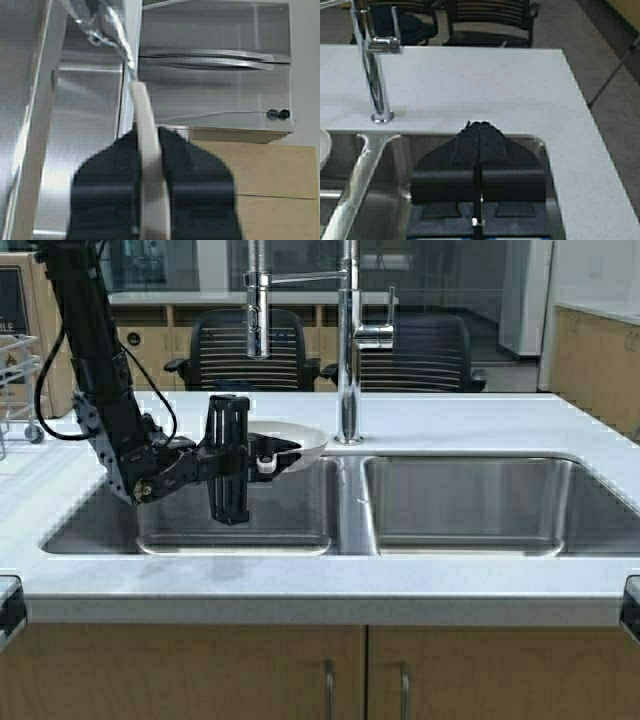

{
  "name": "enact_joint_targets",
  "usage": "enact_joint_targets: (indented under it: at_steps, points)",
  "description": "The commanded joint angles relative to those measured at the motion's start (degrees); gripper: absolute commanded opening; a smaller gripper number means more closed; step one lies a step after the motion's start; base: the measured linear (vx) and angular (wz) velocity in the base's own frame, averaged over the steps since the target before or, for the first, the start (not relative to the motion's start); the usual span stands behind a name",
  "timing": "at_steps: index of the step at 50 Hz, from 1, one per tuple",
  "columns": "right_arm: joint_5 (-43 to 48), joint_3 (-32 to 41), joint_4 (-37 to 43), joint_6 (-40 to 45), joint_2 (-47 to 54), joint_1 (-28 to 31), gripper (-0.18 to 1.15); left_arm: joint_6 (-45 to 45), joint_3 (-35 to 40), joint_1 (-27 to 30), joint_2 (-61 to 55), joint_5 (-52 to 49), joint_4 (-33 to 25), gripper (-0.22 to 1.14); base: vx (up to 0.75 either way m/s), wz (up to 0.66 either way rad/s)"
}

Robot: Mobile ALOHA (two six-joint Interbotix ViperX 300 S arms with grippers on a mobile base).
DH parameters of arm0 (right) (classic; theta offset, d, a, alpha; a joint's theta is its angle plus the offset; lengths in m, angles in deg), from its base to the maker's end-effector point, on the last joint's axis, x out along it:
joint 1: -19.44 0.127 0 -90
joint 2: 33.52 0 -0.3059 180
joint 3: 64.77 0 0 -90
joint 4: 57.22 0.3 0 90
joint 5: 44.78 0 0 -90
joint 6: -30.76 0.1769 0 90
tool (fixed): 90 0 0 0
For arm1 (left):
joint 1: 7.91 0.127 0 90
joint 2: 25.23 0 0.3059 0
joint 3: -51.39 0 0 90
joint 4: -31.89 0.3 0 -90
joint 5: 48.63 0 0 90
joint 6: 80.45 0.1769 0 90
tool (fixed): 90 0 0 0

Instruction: Wash the pan

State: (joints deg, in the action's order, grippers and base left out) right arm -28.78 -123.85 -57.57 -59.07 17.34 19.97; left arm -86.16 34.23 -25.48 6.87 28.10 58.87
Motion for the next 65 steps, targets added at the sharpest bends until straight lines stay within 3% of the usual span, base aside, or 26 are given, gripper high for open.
enact_joint_targets:
  at_steps: [1,30,53,65]
  points:
    - [0.44,0.62,0.00,0.09,0.09,0.00,0.06,0.26,-1.41,-0.26,5.19,0.53,0.35,0.03,0.16,0.12]
    - [0.18,0.79,0.18,1.05,0.09,0.00,0.06,1.32,-11.16,-8.53,10.11,2.11,0.35,0.03,0.15,0.14]
    - [0.18,0.97,0.00,1.41,3.25,0.00,0.06,4.04,-22.24,-10.72,11.07,14.15,0.18,0.03,0.12,0.04]
    - [0.18,4.83,0.00,1.49,9.14,0.09,0.06,6.59,-26.10,-11.07,11.34,16.44,0.18,0.03,0.09,-0.07]
